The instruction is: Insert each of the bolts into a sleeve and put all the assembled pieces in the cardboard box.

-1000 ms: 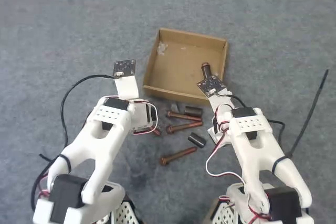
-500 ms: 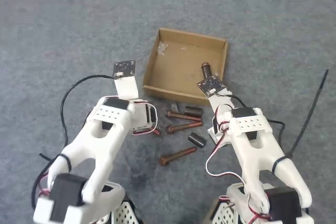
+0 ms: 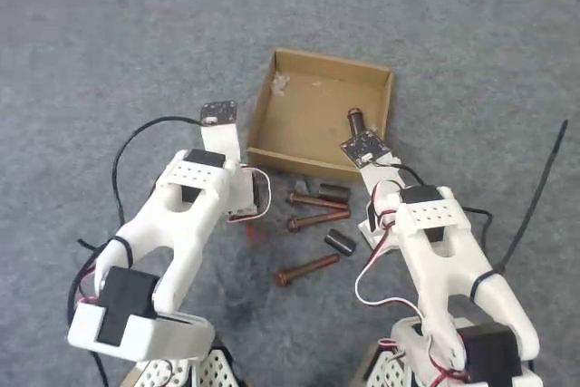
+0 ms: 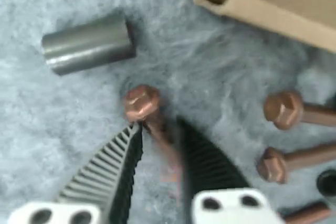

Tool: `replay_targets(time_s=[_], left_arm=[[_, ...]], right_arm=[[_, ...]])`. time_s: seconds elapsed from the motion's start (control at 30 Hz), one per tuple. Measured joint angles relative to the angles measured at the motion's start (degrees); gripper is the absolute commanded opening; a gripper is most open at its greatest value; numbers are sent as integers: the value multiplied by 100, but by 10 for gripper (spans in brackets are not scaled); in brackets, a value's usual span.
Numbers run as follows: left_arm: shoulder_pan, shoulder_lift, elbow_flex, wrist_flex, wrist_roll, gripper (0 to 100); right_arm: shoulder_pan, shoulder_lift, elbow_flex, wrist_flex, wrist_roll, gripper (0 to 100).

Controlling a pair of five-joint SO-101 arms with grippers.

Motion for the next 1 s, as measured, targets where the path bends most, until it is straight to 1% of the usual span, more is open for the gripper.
replay_targets(time_s=[0.07, 0.17, 0.37, 0.5, 0.6, 0.73, 0.87, 1.0], left_arm=[[97, 0, -9, 0, -220, 10], [123, 0, -9, 0, -255, 10], [123, 0, -9, 0, -712, 10], [0, 0, -9, -97, -835, 10], [-202, -62, 44, -378, -870, 10], [-396, -466, 448, -800, -879, 11], [-422, -686, 580, -897, -897, 11], [-440, -695, 589, -905, -897, 11]], right_arm=[[0, 0, 0, 0, 0, 6], [0, 0, 0, 0, 0, 6], [0, 0, 0, 0, 0, 6], [0, 0, 0, 0, -70, 6], [0, 0, 0, 0, -624, 6], [0, -88, 9, -246, -1591, 6], [0, -563, 299, -492, -2391, 6], [0, -1178, 800, -1037, -3112, 6]])
